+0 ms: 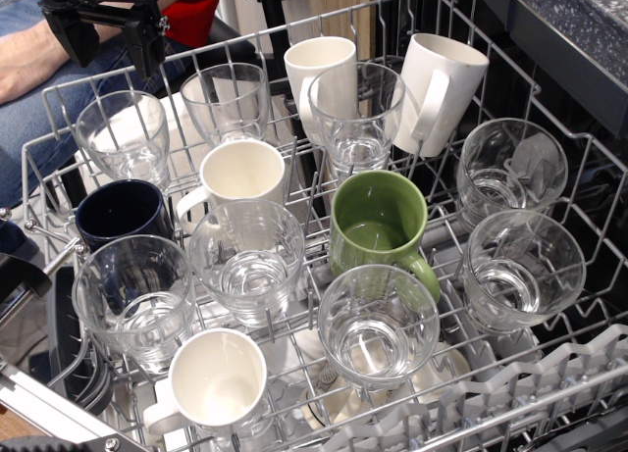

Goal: Pick up green mug

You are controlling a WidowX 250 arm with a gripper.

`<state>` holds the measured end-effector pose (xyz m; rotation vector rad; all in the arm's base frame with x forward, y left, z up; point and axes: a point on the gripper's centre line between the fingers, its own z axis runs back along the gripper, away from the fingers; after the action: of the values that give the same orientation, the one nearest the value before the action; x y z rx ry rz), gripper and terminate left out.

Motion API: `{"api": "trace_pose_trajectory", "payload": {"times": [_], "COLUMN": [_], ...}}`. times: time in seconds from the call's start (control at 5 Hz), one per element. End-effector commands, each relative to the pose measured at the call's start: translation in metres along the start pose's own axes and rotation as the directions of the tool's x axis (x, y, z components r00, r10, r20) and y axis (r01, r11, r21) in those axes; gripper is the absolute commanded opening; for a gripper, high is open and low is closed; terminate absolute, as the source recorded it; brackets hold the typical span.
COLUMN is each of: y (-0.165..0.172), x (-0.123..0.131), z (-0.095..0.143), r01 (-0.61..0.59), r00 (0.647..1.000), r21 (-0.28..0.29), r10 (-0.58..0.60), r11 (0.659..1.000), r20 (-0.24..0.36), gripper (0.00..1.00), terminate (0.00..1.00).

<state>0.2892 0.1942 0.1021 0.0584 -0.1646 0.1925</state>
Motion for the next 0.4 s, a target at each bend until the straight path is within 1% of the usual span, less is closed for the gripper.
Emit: {"api": "trace_pose_trajectory", "payload": {"times": [0.0,0.2], "y": [0.000,-0.025], "x": [0.000,-0.004], "z": [0.000,-0.001], "r01": [0.000,-0.048], "r00": [1.000,0.999], "r21": [0.000,-0.047], "r10": [0.000,0.048], "r11": [1.000,0.998], "r20": [0.000,0.005], "gripper": [1.00,1.00], "terminate": [0.00,0.00]}}
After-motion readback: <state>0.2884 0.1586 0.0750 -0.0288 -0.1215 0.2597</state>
